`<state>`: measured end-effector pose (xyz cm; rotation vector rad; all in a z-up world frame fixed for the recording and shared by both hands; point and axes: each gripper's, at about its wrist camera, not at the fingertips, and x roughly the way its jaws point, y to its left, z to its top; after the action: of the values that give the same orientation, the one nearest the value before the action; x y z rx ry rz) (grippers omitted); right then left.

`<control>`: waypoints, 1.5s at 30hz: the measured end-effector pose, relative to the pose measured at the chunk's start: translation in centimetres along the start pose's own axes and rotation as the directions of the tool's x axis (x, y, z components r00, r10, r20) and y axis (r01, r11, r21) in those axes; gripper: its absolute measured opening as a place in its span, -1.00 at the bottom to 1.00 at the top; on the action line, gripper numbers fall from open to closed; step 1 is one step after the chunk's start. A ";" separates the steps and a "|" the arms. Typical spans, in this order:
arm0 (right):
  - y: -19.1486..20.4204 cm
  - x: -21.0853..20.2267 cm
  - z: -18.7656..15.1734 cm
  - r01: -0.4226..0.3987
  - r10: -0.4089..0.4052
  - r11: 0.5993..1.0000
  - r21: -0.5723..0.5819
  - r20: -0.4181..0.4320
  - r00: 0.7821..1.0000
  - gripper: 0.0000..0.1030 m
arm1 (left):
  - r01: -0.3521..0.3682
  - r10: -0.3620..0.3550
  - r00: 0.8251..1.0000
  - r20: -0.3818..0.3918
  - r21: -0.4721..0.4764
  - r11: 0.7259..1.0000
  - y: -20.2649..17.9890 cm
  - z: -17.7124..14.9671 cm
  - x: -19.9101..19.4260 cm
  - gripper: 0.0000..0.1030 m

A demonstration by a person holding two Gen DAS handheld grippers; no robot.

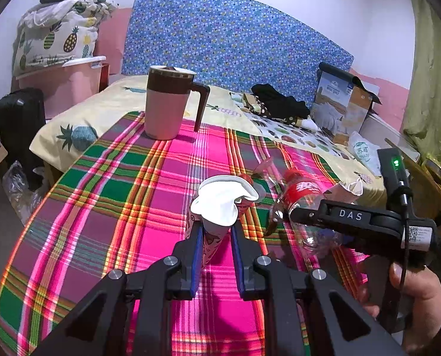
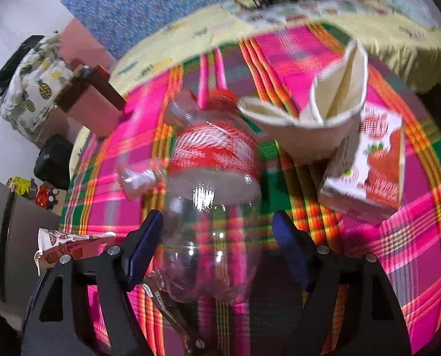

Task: Collect trash
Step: 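Grasp the patterned paper cup with the left gripper while the right grasps the plastic bottle, then carry the paper cup and red-label bottle over the white bin and release both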

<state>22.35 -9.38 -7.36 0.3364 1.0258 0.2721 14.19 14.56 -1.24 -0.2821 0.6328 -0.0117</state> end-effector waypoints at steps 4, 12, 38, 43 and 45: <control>0.4 -1.1 -0.1 -0.003 0.005 0.997 -0.072 0.032 0.999 0.23 | 0.007 -0.007 1.000 -0.010 0.004 1.000 -0.2 -0.1 0.4 -0.64; -0.8 -2.2 -1.1 -0.035 0.040 0.991 -0.132 0.034 0.999 0.23 | 0.004 -0.003 1.000 -0.012 0.013 1.000 -0.9 -0.4 0.1 -0.64; -4.3 -10.3 -4.0 -0.086 0.117 0.979 -0.186 0.161 0.980 0.22 | 0.093 -0.090 0.996 -0.027 0.121 0.988 -10.7 -2.1 -3.2 -0.64; -5.7 -11.7 -4.0 -0.065 0.099 0.984 -0.166 0.203 0.974 0.22 | 0.121 -0.117 0.992 -0.036 0.146 0.982 -12.9 -2.3 -3.2 -0.64; -6.5 -12.3 -4.0 -0.058 0.091 0.986 -0.155 0.219 0.971 0.22 | 0.134 -0.129 0.991 -0.040 0.159 0.978 -13.9 -2.4 -3.2 -0.64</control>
<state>13.22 -19.31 -2.21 0.2651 0.7649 0.3674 11.27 0.91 2.47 -0.1672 0.6379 -0.1936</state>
